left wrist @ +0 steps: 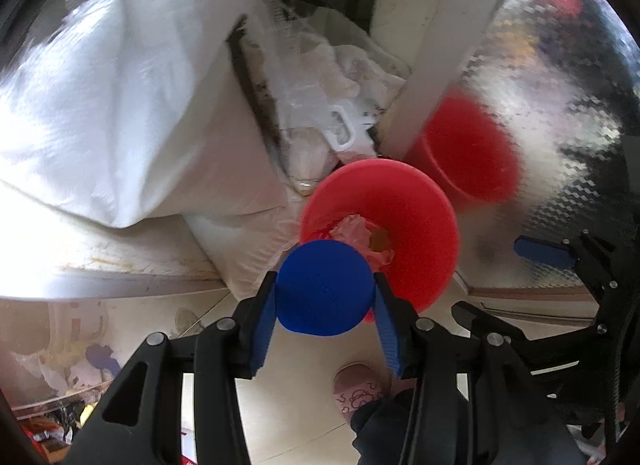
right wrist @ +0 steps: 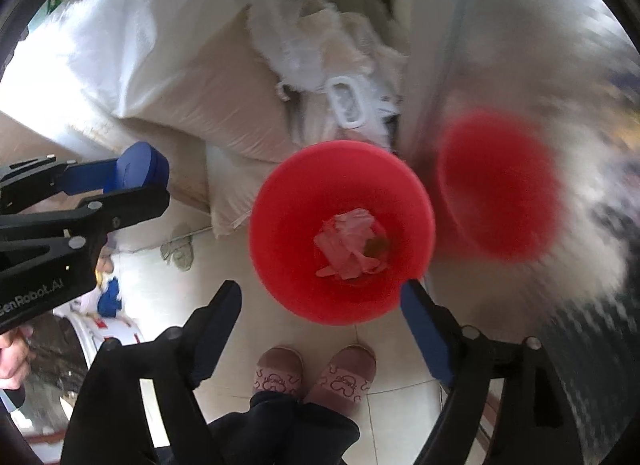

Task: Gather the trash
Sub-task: 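Open the right tool over the red bin while the left tool releases the blue lid, then raise both tools back up to the counter beside the sink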

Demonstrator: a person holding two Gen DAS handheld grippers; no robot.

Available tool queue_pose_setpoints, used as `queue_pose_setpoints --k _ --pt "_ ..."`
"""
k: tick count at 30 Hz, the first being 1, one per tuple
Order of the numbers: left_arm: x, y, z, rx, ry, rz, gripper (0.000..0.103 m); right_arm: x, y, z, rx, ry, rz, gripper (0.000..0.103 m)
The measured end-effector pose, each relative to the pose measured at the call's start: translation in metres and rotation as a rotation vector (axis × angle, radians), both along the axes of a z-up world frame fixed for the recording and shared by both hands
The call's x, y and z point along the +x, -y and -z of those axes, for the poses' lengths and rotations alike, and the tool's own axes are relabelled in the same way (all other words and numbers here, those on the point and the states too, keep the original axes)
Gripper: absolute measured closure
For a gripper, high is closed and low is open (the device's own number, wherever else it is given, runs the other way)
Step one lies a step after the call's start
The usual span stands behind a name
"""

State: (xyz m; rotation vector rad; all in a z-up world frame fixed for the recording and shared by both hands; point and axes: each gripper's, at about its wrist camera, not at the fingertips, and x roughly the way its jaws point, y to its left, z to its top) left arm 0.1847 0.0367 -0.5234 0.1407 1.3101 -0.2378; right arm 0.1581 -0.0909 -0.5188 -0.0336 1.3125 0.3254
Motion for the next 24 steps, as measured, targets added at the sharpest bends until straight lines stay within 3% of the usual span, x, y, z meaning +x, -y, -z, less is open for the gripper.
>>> queue_pose_setpoints --k 13,15,17,19,24 --pt "0.012 0.037 0.008 -0.012 0.017 0.110 0.060 0.003 0.029 0.001 -0.084 0.040 0.129 0.021" --pt "0.015 0.038 0.008 -0.025 0.019 0.113 0.051 0.006 0.030 0.001 -0.098 0.054 0.134 0.021" --pt "0.016 0.038 0.006 -0.040 0.032 0.119 0.032 0.008 0.030 -0.002 -0.090 0.057 0.137 0.021" --pt "0.018 0.038 0.003 -0.051 0.034 0.119 0.025 0.009 0.031 -0.007 -0.087 0.066 0.144 0.021" --pt "0.017 0.034 -0.006 -0.039 0.046 0.096 0.021 0.010 0.028 -0.017 -0.074 0.068 0.140 0.021"
